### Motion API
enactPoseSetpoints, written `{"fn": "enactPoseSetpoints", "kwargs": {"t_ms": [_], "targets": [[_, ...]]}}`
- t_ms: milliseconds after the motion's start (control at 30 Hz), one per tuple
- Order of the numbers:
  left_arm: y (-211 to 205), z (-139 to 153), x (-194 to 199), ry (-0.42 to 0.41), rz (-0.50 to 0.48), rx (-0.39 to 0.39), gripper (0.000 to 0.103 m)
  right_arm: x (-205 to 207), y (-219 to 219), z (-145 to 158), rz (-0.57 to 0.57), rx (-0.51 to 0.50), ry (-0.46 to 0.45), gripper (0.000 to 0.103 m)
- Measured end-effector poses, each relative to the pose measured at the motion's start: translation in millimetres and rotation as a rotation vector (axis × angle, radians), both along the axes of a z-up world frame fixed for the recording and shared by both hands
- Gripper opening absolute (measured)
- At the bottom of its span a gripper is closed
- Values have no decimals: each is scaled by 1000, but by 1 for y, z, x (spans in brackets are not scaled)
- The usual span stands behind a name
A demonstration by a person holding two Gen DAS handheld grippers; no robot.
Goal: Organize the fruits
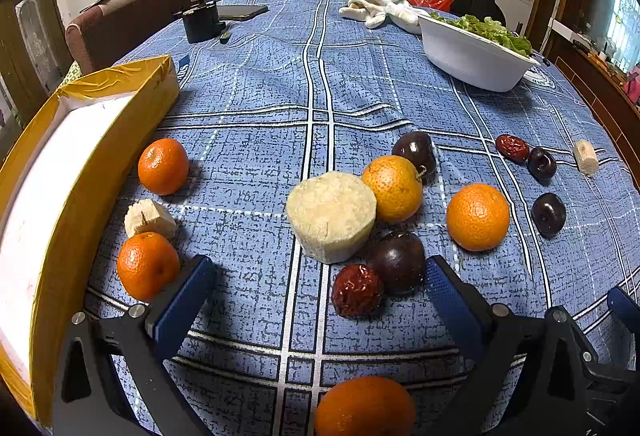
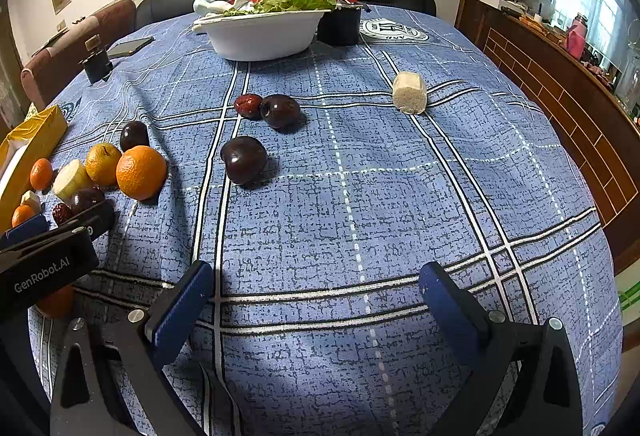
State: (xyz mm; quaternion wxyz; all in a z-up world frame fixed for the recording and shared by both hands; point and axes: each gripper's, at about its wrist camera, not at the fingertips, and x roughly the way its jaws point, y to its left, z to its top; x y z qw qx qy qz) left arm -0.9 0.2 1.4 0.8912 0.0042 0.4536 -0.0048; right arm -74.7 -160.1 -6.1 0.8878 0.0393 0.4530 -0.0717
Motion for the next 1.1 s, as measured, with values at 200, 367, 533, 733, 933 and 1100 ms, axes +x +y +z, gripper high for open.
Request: {"fn": "enactPoseSetpoints", "kwargs": {"t_ms": [200,367,533,733,933,1100], "targets": [[0,0,0,0,0,0,103,0,0,0,0,0,0,103],[0,0,0,0,0,0,103,0,-1,0,0,0,0,103],[0,0,0,2,-4,1,103,0,-1,0,0,0,0,103],[5,3,0,42,-70,-1,103,0,-1,0,0,1,0,103],[2,0,-10,58,-115,5,103,0,-1,0,0,0,0,103],[3,1,-20,68,-151,2,103,0,-1,0,0,1,0,103]]}}
